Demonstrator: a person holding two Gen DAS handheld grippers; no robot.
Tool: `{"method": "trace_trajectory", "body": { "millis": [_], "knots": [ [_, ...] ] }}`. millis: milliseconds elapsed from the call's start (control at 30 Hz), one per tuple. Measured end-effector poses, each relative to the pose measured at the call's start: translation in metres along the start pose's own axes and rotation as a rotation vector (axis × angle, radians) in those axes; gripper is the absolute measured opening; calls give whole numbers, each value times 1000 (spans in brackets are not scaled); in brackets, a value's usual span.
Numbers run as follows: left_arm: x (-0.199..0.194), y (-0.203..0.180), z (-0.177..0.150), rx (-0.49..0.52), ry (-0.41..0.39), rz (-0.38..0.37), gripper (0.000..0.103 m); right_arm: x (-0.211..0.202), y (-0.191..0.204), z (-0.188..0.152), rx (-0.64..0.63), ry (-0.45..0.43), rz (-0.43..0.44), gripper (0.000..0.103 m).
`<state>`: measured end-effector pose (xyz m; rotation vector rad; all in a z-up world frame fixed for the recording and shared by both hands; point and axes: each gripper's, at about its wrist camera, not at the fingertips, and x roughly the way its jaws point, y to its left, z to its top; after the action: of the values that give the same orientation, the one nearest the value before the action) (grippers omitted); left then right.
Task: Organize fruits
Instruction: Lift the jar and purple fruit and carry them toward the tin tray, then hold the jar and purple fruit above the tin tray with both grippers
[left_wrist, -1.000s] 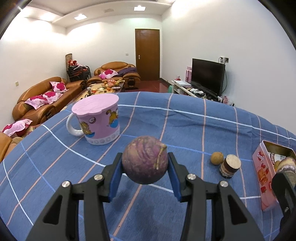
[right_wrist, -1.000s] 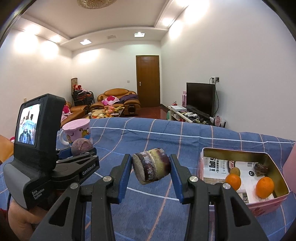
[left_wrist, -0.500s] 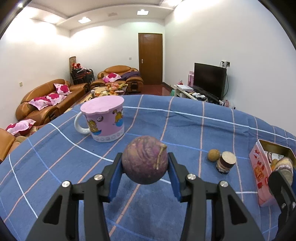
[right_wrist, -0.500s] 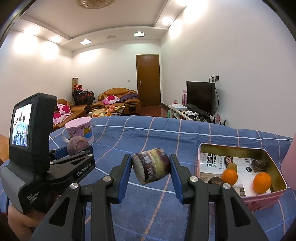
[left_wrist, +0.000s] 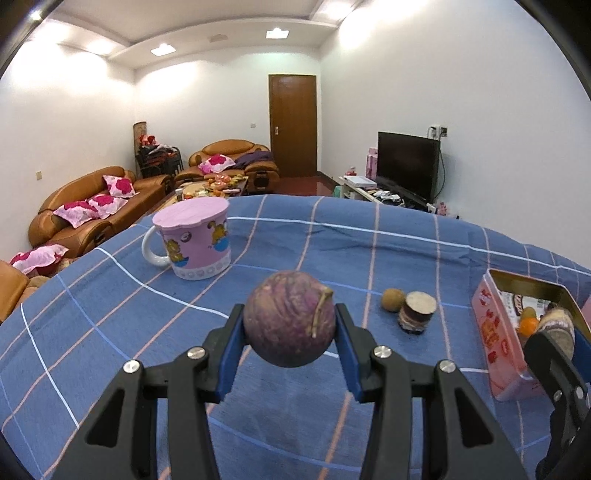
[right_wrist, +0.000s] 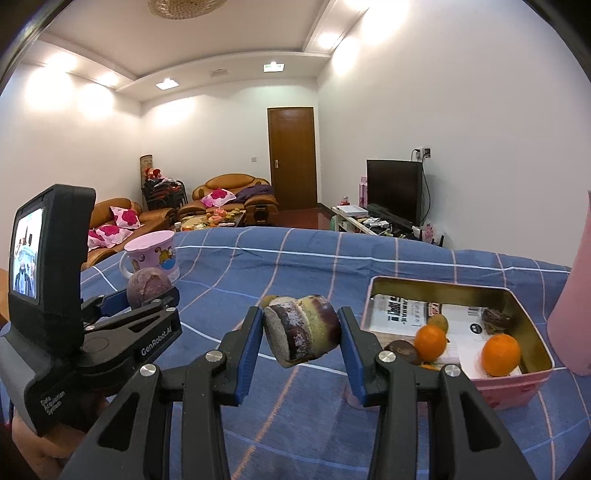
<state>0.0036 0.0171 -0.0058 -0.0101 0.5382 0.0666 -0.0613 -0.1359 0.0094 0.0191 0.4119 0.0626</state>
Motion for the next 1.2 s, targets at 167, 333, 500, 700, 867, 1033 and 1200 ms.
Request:
{"method": "trace_trajectory", "body": {
  "millis": [167,333,500,700,867,1033,1200],
  "knots": [
    [-9,-14,-4,22,-17,-13,48,-9,-5,-3,-15,-8,-3,43],
    [-14,-31,-6,46,-19,-35,48,-16,-14,-6,-12,-10,-11,43],
    [-17,-53,-9,75,-10,-80,49,-20,-29,-6,-2,-12,-35,44],
    [-20,-75,-11,96,6,-130,48,-24,-51,-7,12,-11,-70,44],
    [-21,-90,-12,111,19,-159,48,-28,-69,-6,28,-14,-100,44],
    [-24,-106,-13,130,23,-188,49,-34,-83,-8,29,-21,-131,44],
    [-30,-126,-16,158,20,-216,49,-35,-95,-7,42,-13,-149,44]
  ]
}}
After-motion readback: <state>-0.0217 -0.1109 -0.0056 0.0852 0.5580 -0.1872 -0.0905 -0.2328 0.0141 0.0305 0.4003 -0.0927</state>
